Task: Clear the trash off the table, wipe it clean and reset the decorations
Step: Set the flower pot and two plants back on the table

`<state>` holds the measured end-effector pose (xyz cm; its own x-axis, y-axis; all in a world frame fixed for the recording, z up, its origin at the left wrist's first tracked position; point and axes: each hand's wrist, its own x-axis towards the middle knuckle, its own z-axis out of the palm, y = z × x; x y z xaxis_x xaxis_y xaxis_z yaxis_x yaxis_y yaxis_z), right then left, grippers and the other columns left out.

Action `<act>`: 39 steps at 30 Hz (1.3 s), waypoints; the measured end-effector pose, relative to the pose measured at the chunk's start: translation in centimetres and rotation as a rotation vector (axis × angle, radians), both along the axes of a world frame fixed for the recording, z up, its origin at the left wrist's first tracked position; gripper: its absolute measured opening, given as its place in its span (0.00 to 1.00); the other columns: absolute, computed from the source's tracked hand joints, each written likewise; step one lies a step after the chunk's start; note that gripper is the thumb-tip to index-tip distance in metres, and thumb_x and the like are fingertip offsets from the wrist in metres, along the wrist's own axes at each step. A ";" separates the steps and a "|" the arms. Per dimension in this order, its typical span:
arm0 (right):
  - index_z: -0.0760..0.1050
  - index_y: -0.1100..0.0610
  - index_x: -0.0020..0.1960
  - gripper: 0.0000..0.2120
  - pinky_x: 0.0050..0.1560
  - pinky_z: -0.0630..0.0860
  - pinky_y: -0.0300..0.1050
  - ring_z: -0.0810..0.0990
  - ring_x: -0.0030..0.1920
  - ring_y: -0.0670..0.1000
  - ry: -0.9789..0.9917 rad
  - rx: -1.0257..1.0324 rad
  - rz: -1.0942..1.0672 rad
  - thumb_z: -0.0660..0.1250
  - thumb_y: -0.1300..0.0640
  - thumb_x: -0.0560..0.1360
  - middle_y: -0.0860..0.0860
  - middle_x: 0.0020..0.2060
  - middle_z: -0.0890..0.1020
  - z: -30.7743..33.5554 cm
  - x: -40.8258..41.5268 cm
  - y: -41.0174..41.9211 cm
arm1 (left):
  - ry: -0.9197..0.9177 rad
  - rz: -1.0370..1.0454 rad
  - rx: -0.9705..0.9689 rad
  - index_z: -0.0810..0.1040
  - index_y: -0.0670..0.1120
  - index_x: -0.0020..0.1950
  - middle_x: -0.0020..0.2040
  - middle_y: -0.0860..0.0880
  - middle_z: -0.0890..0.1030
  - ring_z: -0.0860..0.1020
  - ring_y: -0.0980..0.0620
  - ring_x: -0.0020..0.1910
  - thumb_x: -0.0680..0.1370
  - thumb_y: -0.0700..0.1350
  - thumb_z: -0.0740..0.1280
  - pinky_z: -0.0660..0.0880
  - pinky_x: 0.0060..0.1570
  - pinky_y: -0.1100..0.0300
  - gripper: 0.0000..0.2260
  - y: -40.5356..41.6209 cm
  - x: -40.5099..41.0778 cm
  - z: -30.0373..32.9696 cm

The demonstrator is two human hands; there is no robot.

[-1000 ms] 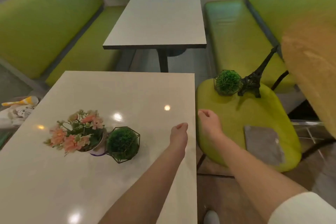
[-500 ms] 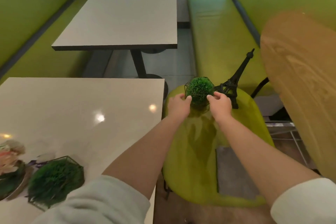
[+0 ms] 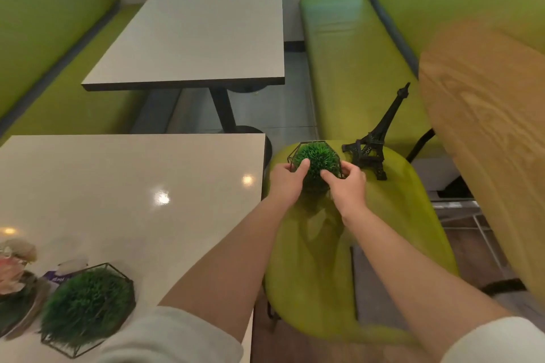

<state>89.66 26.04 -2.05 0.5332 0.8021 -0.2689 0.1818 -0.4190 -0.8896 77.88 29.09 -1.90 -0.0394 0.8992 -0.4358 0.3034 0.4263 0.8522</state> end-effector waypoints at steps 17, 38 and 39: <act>0.71 0.48 0.54 0.16 0.60 0.75 0.57 0.74 0.60 0.55 0.121 0.138 0.040 0.72 0.51 0.70 0.50 0.54 0.74 4.7 -17.3 -21.0 | -0.221 0.231 0.022 0.62 0.52 0.60 0.63 0.47 0.71 0.75 0.49 0.59 0.66 0.63 0.76 0.74 0.48 0.60 0.32 -23.2 -16.7 6.1; 0.73 0.53 0.59 0.17 0.39 0.70 0.35 0.79 0.51 0.49 0.178 0.064 0.528 0.73 0.53 0.73 0.52 0.53 0.78 5.2 -40.3 -34.2 | -0.226 0.640 -0.003 0.68 0.48 0.60 0.56 0.48 0.76 0.78 0.50 0.53 0.69 0.56 0.77 0.80 0.51 0.50 0.27 -38.9 -41.9 5.2; 0.74 0.54 0.61 0.18 0.39 0.70 0.34 0.78 0.51 0.48 0.176 0.055 0.563 0.72 0.53 0.74 0.52 0.53 0.79 5.0 -41.0 -33.9 | -0.227 0.665 -0.015 0.69 0.47 0.60 0.55 0.48 0.76 0.78 0.50 0.52 0.69 0.56 0.76 0.80 0.51 0.49 0.27 -38.9 -42.7 5.0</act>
